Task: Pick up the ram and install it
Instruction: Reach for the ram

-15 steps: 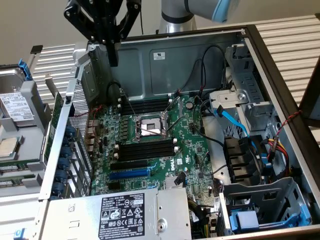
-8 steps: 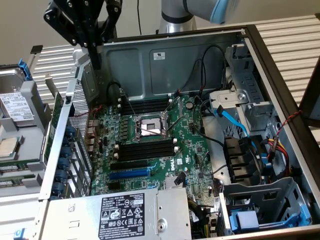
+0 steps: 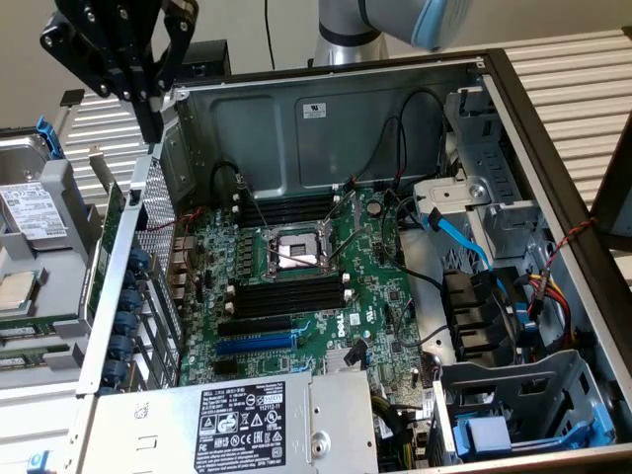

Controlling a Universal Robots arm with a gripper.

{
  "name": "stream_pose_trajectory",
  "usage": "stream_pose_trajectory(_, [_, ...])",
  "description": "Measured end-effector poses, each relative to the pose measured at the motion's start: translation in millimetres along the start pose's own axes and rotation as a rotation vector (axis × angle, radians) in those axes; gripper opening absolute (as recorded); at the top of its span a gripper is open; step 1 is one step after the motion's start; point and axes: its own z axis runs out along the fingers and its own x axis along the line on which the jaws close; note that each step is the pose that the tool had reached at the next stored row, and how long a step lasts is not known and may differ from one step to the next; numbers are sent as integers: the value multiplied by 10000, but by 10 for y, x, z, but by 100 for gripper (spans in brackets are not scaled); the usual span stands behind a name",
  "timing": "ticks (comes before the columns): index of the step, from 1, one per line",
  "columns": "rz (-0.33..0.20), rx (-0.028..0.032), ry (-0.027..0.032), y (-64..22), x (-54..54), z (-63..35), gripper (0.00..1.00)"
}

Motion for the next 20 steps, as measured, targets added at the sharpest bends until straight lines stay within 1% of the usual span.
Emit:
stream_pose_trajectory(5, [1, -1, -1, -23, 227, -5, 11])
stream_pose_trajectory(6, [1, -1, -1, -33, 315, -6, 11])
stream_pose_trajectory(20, [1, 0, 1, -93, 950, -11, 11])
